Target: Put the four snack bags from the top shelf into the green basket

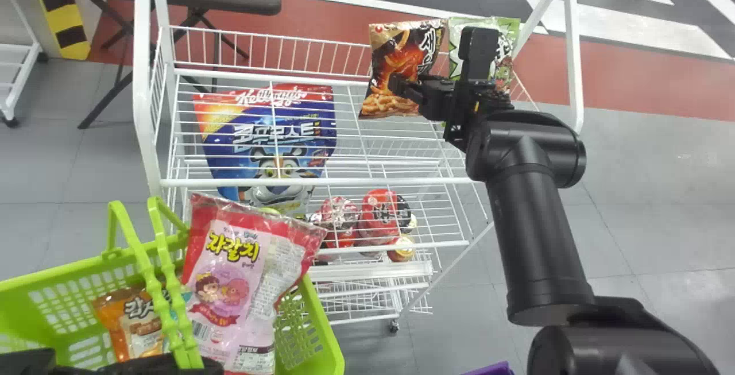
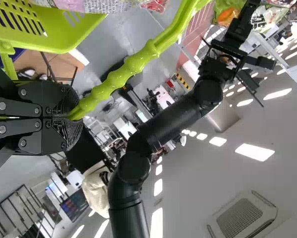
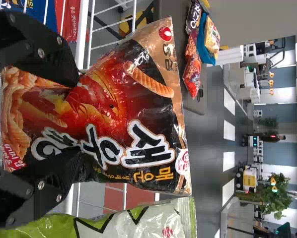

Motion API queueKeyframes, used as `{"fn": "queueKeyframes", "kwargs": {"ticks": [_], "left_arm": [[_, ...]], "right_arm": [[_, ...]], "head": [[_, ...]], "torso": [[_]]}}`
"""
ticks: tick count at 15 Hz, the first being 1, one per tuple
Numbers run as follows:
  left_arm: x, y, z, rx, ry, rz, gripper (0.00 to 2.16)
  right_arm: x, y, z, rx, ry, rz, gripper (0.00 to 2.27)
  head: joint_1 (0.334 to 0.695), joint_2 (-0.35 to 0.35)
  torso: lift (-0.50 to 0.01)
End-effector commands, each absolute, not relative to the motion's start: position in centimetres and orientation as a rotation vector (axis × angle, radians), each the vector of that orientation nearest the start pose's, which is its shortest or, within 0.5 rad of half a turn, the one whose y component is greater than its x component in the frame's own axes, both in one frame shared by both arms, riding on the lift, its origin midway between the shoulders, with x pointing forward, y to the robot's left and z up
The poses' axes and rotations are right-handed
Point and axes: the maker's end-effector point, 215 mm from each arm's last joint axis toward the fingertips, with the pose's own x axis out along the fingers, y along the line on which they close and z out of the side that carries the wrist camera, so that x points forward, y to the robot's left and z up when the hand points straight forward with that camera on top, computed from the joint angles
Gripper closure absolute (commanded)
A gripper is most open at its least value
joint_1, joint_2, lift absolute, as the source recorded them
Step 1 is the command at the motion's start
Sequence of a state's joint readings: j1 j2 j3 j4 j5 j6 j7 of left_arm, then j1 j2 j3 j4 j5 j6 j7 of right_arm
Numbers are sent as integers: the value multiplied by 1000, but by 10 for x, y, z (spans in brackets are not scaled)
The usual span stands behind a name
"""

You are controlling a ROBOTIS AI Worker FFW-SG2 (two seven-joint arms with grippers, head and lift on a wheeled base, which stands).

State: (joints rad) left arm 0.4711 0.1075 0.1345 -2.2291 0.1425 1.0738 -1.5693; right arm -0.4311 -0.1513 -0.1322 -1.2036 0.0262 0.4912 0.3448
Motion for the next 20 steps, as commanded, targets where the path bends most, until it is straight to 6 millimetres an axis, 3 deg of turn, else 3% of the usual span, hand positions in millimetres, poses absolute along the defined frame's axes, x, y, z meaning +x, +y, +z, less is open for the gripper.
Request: {"fn": "queueKeyframes", "kwargs": {"ticks": [1, 4, 6, 9, 14, 15, 18, 20], "left_arm": [[221, 71, -344, -686, 673, -1422, 2148], [222, 73, -344, -683, 670, -1418, 2148], [225, 77, -343, -685, 663, -1408, 2148], [231, 90, -340, -679, 649, -1379, 2148], [245, 92, -326, -662, 631, -1379, 2148], [248, 89, -324, -671, 636, -1384, 2148], [251, 84, -322, -675, 644, -1394, 2148], [247, 78, -321, -685, 656, -1409, 2148]], "right_arm": [[680, -315, -388, 15, 401, 137, 2246], [670, -315, -382, 37, 388, 145, 2246], [648, -313, -375, 71, 408, 149, 2246], [585, -287, -365, 142, 498, 206, 2246], [433, -213, -379, 264, 828, 391, 2246], [415, -199, -373, 259, 835, 428, 2246], [399, -165, -335, 254, 759, 540, 2246], [393, -140, -326, 250, 746, 601, 2246]], "head": [[695, -296], [695, -295], [695, -296], [695, -294], [695, -237], [695, -224], [695, -189], [695, -153]], "torso": [[-3], [-3], [-3], [-3], [-3], [-3], [-3], [-3]]}}
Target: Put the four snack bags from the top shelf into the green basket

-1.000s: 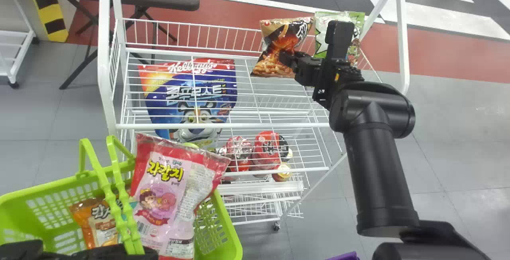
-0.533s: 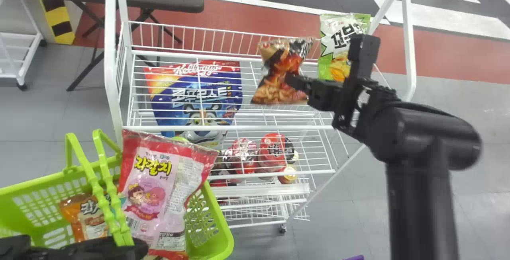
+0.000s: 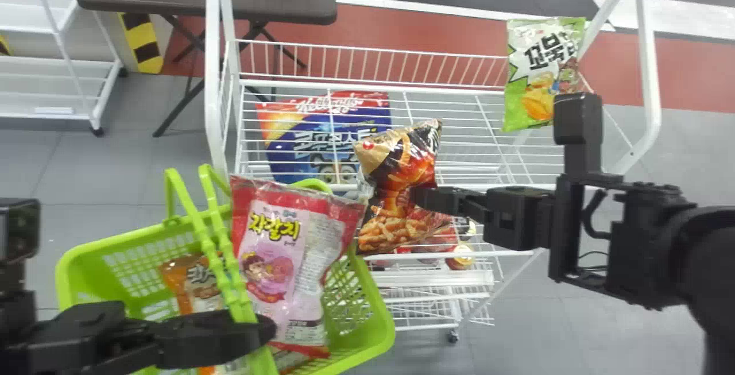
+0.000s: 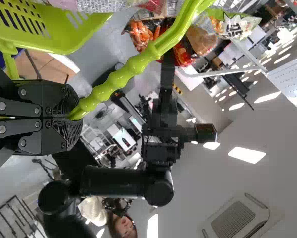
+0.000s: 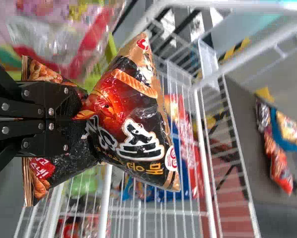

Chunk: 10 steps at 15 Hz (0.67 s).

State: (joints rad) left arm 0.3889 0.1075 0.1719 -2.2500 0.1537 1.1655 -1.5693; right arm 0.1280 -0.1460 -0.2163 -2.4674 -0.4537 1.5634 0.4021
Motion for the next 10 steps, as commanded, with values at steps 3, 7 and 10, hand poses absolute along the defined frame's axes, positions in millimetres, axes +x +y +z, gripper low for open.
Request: {"fn": "queueKeyframes", "kwargs": {"ticks": [3, 7, 10], "left_arm": [[241, 68, -323, -692, 677, -1428, 2148], [238, 63, -322, -693, 680, -1444, 2148], [240, 66, -321, -693, 675, -1437, 2148]], "right_arm": [[381, -95, -311, 240, 721, 695, 2246], [359, -47, -297, 202, 701, 813, 2246], [352, -40, -288, 186, 681, 832, 2246]], "head": [[695, -111], [695, -21], [695, 25]], "torso": [[-3], [-3], [-3]]}}
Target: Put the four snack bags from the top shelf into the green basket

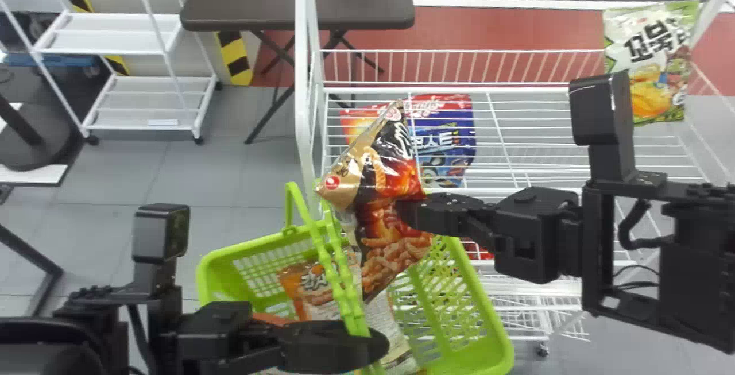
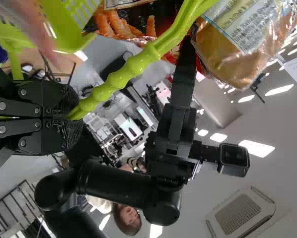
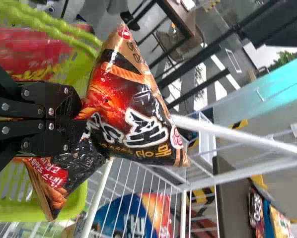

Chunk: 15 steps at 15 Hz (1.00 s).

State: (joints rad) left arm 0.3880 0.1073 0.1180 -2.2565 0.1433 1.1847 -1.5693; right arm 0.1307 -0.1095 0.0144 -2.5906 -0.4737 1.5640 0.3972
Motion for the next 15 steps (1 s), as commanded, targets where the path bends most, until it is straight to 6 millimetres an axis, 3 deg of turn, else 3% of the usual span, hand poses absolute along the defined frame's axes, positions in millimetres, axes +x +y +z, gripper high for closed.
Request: {"fn": "queueKeyframes", "kwargs": {"ticks": [1, 5, 6, 7, 8, 9, 13, 15], "left_arm": [[241, 67, -321, -691, 671, -1436, 2148], [246, 67, -319, -689, 665, -1435, 2148], [247, 68, -318, -694, 659, -1435, 2148], [249, 69, -316, -698, 651, -1433, 2148], [250, 69, -316, -698, 650, -1432, 2148], [251, 69, -315, -698, 647, -1434, 2148], [254, 68, -319, -712, 654, -1432, 2148], [254, 69, -320, -715, 655, -1429, 2148]], "right_arm": [[352, -42, -286, 184, 676, 830, 2246], [349, -43, -282, 182, 669, 847, 2246], [349, -47, -280, 192, 667, 846, 2155], [349, -48, -280, 194, 668, 849, 1760], [347, -51, -283, 195, 677, 849, 755], [346, -53, -285, 199, 681, 845, -2], [349, -63, -280, 222, 669, 839, 63], [370, -91, -269, 223, 631, 770, 66]], "head": [[695, 42], [695, 48], [695, 47], [695, 46], [695, 45], [695, 44], [695, 31], [695, 16]], "torso": [[-3], [-3], [-3], [-3], [-3], [-3], [-3], [-3]]}}
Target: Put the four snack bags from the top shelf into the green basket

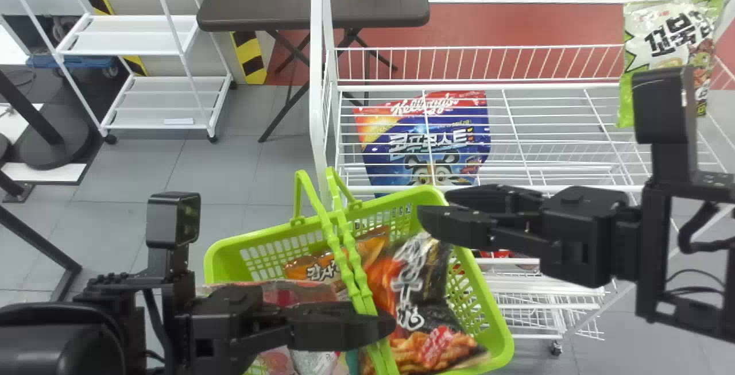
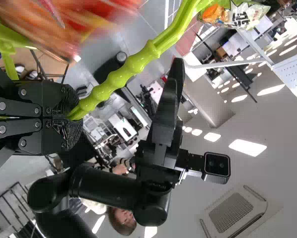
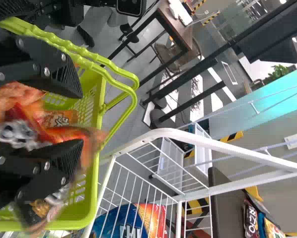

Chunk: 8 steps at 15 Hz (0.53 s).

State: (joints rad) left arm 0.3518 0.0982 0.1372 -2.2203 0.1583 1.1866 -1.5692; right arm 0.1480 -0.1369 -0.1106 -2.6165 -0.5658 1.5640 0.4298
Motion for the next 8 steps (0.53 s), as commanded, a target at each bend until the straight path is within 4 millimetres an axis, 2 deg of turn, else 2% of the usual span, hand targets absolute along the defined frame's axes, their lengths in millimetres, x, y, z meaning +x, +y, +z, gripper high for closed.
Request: {"fn": "queueKeyframes", "kwargs": {"ticks": [1, 2, 3, 4, 5, 7, 8], "left_arm": [[253, 69, -321, -716, 656, -1429, 2148], [253, 68, -321, -717, 658, -1430, 2148], [252, 67, -321, -719, 660, -1432, 2148], [252, 67, -322, -722, 661, -1431, 2148], [251, 67, -323, -724, 662, -1430, 2148], [251, 69, -327, -731, 666, -1423, 2148], [251, 70, -328, -733, 668, -1420, 2148]], "right_arm": [[392, -120, -271, 232, 623, 689, 70], [406, -145, -294, 249, 667, 612, 76], [426, -178, -327, 254, 732, 502, 80], [442, -211, -364, 262, 809, 393, 80], [450, -234, -397, 277, 883, 316, 83], [532, -289, -405, 204, 719, 195, 87], [559, -304, -404, 175, 659, 170, 90]], "head": [[695, 6], [695, -15], [695, -45], [695, -118], [695, -160], [695, -227], [695, -280]], "torso": [[-3], [-3], [-3], [-3], [-3], [-3], [-3]]}}
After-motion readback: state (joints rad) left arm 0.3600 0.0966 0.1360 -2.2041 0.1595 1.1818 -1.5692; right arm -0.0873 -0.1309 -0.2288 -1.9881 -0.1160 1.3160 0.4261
